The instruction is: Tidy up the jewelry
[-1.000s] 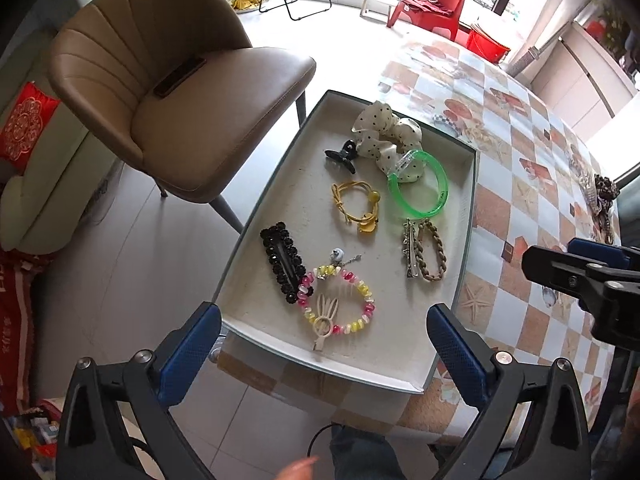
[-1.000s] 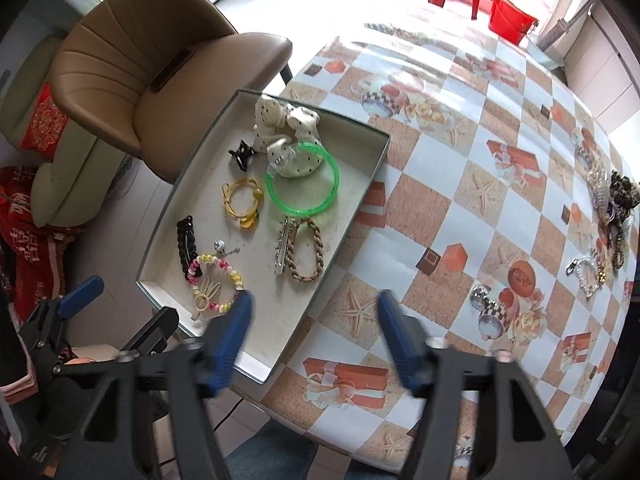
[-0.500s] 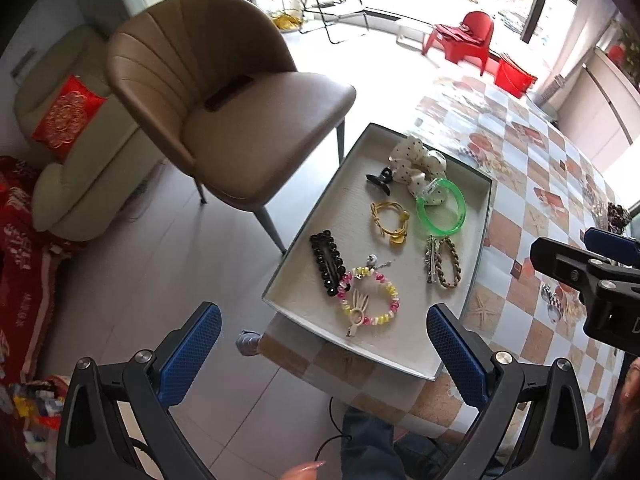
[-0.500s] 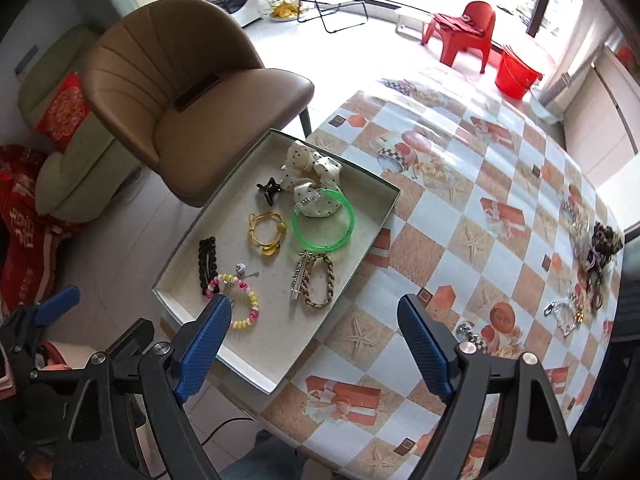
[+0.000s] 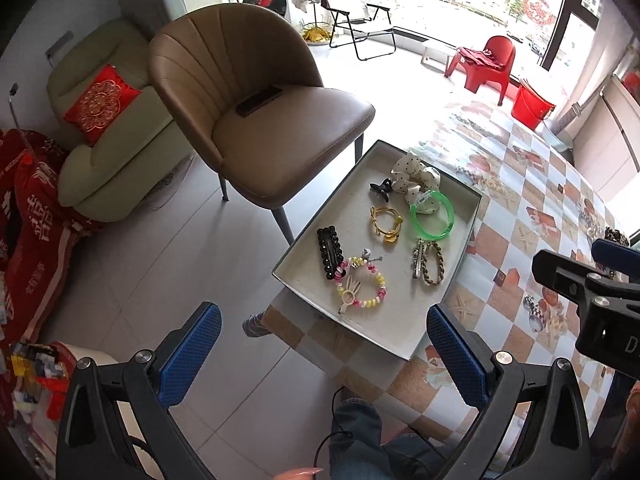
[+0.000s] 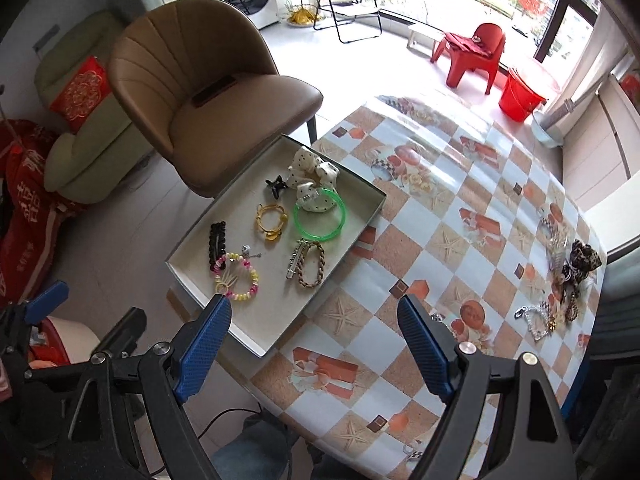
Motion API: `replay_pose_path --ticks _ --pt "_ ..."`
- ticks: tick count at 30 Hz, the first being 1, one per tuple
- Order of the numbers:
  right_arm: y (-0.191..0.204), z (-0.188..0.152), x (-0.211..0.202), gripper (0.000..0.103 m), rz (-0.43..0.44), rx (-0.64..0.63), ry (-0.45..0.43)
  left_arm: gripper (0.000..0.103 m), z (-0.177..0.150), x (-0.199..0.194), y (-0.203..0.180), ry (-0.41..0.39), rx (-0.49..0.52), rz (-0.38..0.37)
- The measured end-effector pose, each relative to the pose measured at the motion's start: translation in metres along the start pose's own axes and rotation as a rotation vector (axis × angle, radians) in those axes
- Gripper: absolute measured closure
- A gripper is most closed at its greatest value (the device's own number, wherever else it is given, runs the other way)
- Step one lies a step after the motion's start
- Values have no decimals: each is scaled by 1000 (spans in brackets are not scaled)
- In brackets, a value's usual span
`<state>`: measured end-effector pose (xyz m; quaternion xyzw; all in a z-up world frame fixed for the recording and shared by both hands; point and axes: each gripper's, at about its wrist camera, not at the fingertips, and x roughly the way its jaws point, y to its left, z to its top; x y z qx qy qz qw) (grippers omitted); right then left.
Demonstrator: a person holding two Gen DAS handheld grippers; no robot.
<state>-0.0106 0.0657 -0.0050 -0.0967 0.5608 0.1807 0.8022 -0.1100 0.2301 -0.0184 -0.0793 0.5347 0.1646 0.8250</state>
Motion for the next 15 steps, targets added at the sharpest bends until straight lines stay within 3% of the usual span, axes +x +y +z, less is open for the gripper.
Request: replay_pose_path --ticks 15 --pt "5 -6 -11 16 -6 -14 -19 0 -7 -7 6 11 -41 -14"
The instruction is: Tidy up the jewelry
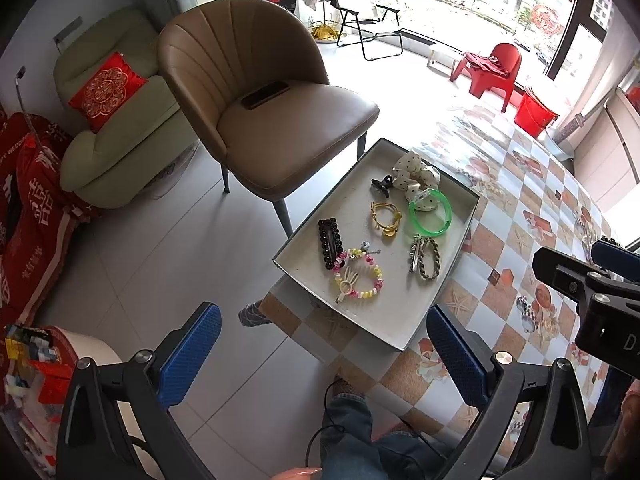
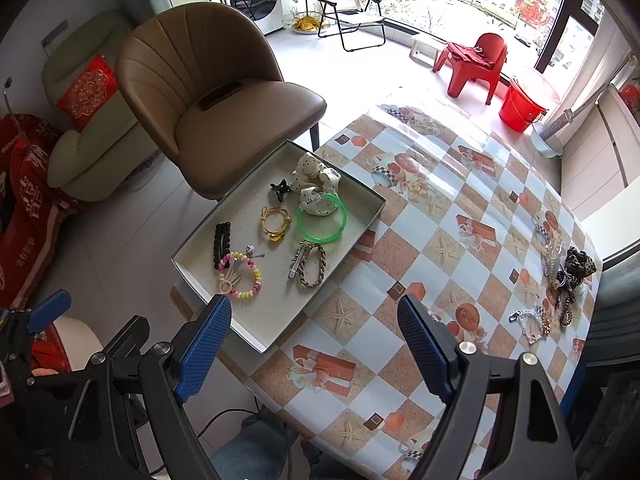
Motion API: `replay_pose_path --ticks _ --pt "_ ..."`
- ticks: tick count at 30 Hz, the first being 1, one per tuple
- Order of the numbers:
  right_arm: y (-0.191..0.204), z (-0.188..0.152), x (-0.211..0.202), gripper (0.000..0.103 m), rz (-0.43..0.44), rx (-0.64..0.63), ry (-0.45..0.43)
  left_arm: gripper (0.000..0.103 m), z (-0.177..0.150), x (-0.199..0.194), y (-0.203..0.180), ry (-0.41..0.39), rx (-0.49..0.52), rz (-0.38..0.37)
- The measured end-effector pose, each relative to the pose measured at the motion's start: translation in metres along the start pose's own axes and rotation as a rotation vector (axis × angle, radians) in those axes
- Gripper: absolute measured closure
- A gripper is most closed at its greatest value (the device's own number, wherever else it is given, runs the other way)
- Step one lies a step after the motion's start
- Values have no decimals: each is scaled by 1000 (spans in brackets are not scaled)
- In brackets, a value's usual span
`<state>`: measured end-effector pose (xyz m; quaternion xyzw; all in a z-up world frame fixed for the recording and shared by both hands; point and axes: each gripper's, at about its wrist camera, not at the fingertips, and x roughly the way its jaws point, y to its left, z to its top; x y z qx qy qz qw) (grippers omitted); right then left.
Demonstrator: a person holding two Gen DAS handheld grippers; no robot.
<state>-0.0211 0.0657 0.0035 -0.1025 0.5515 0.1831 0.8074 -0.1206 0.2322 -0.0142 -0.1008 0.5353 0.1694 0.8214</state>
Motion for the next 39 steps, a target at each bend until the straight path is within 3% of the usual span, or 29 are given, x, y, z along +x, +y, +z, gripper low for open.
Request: replay_pose_path --ticks 39 --pt "3 -2 -1 16 -3 3 0 0 -1 -2 2 -3 9 -1"
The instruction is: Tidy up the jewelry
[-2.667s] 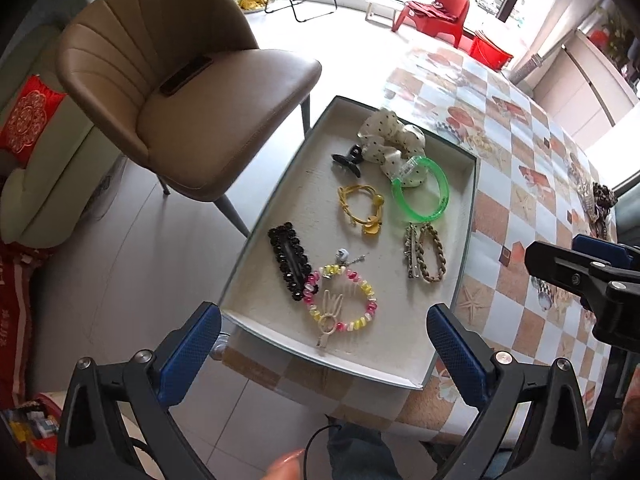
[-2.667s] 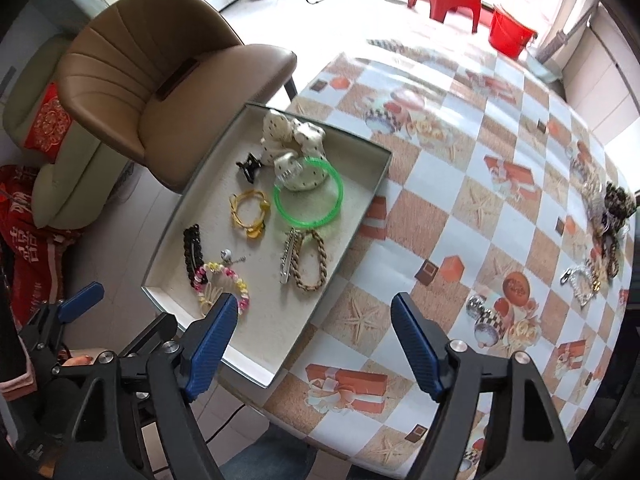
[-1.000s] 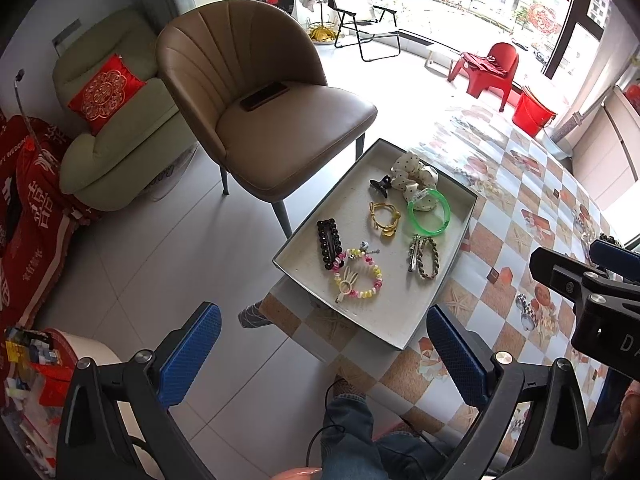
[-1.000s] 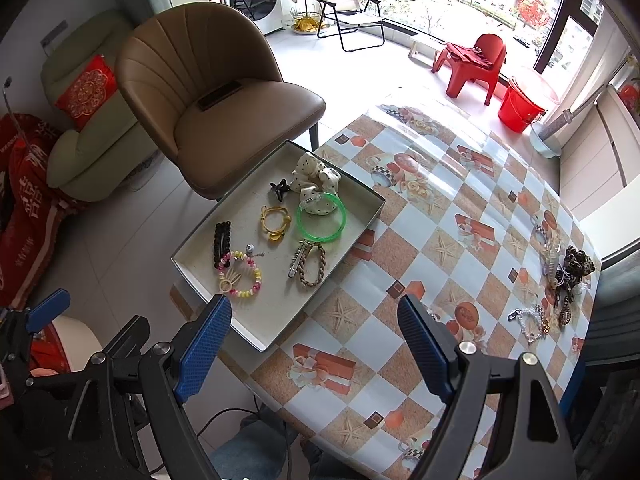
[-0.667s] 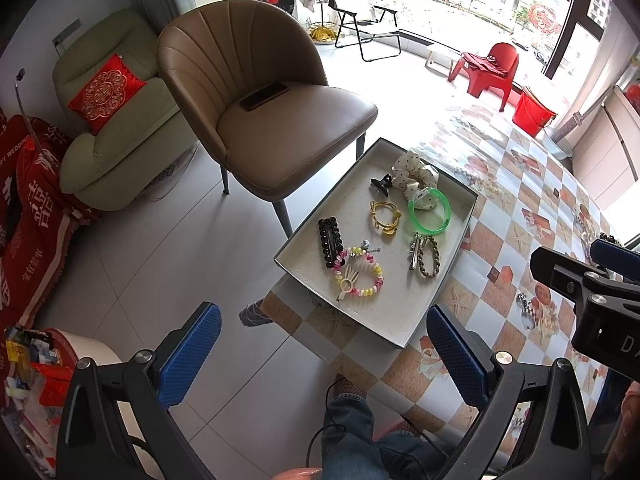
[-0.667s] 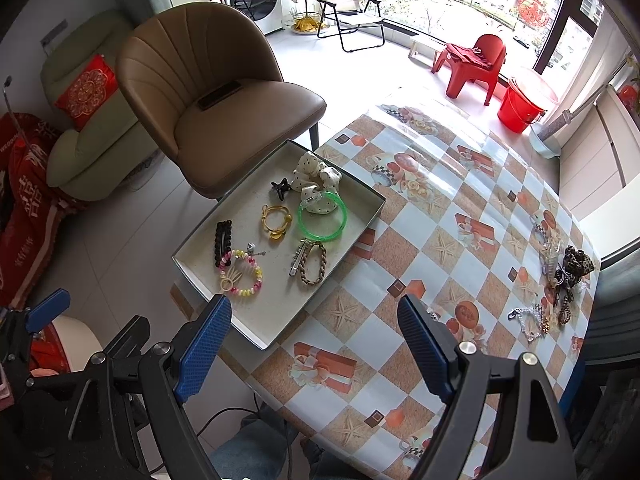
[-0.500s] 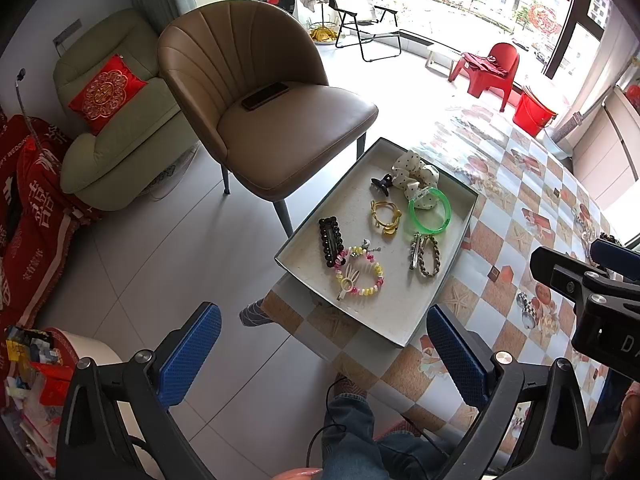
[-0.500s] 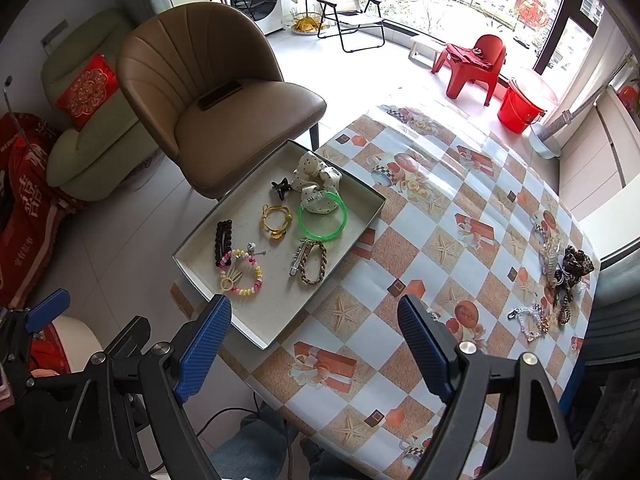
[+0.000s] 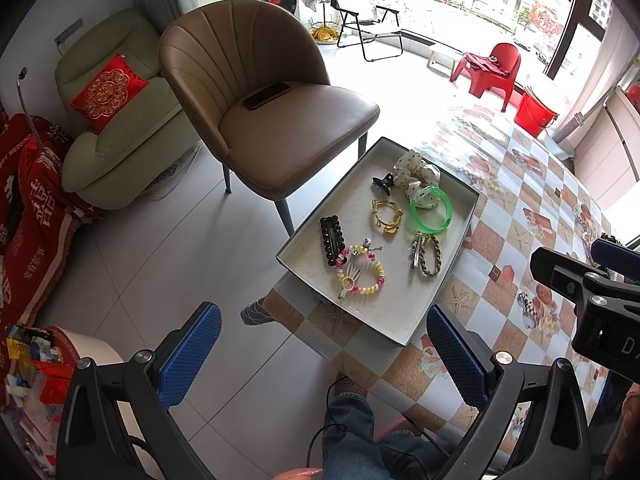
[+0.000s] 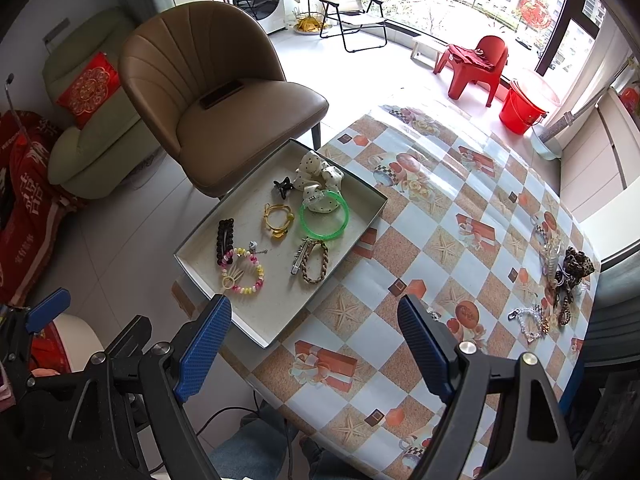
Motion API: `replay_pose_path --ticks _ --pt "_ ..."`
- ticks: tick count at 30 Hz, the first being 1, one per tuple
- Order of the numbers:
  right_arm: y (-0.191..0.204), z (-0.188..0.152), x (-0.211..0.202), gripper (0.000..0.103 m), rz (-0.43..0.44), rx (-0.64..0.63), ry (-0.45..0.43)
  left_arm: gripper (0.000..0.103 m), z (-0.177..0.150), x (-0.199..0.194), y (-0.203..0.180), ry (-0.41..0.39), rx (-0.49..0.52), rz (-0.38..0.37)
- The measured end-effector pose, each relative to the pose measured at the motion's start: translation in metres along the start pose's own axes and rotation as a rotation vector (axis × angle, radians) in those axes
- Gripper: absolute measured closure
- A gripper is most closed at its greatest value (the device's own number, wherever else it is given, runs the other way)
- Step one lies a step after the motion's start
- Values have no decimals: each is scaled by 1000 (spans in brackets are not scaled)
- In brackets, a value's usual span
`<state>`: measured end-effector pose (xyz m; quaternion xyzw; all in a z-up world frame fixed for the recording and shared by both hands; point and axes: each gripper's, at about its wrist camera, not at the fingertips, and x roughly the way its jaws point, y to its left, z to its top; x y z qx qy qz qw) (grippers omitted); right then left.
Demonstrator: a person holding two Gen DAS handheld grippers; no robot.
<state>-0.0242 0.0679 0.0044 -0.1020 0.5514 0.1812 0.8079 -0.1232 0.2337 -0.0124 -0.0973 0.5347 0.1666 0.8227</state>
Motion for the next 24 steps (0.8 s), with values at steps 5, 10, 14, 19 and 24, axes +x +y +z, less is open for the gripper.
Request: replay_pose_path --ticks 5,10,14,19,24 --pt "1 0 0 16 1 1 2 0 0 0 0 0 0 0" --pt "1 0 1 16 0 1 0 0 0 0 -1 -1 -1 1" --pt "1 0 0 16 0 0 -1 0 0 0 -1 -1 0 1" --pt "1 0 0 16 -1 1 -1 0 0 0 -1 -1 1 0" --pt "1 0 0 16 -1 3 -1 0 -1 -1 0 -1 1 2"
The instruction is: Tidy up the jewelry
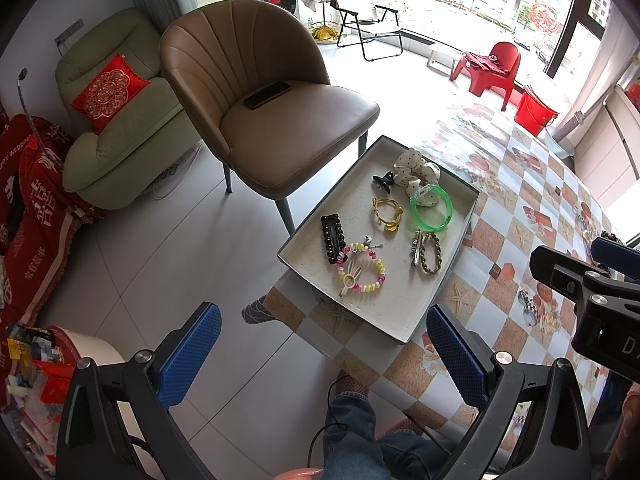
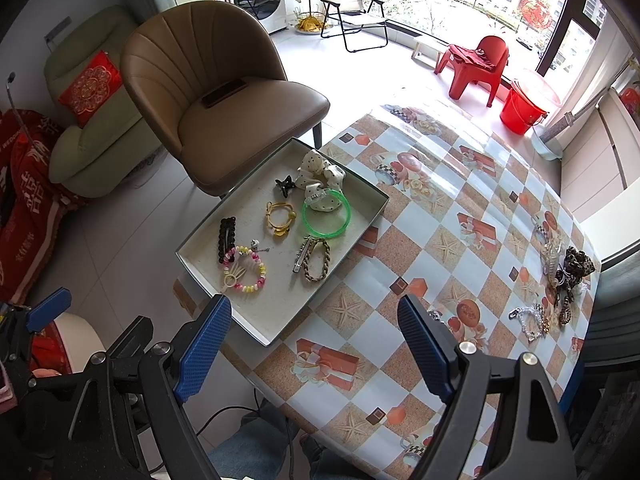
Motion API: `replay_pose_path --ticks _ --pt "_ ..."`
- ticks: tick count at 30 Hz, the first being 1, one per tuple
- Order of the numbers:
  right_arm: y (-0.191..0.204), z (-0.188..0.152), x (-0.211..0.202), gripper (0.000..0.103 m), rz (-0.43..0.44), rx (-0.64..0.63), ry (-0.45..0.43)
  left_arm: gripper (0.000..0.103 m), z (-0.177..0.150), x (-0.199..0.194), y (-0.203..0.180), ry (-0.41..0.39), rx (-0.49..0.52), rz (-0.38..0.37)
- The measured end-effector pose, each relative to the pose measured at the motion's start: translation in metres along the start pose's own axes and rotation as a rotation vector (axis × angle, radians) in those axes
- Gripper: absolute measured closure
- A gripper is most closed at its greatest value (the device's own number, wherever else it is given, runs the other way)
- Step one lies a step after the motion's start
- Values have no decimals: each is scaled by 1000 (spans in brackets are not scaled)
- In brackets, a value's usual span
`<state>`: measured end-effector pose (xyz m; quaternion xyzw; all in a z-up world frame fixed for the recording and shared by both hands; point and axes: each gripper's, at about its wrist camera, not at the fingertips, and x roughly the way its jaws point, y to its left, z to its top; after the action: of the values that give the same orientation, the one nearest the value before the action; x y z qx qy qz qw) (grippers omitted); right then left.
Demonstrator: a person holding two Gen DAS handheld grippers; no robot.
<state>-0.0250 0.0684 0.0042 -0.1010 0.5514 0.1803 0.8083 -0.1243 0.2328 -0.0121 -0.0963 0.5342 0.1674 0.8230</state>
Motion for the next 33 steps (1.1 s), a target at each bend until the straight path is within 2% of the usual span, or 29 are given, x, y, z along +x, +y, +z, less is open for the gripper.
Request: replay_pose_path --ticks 33 --pt "-5 -2 -1 16 5 -6 -1 0 -1 -1 -1 1 17 9"
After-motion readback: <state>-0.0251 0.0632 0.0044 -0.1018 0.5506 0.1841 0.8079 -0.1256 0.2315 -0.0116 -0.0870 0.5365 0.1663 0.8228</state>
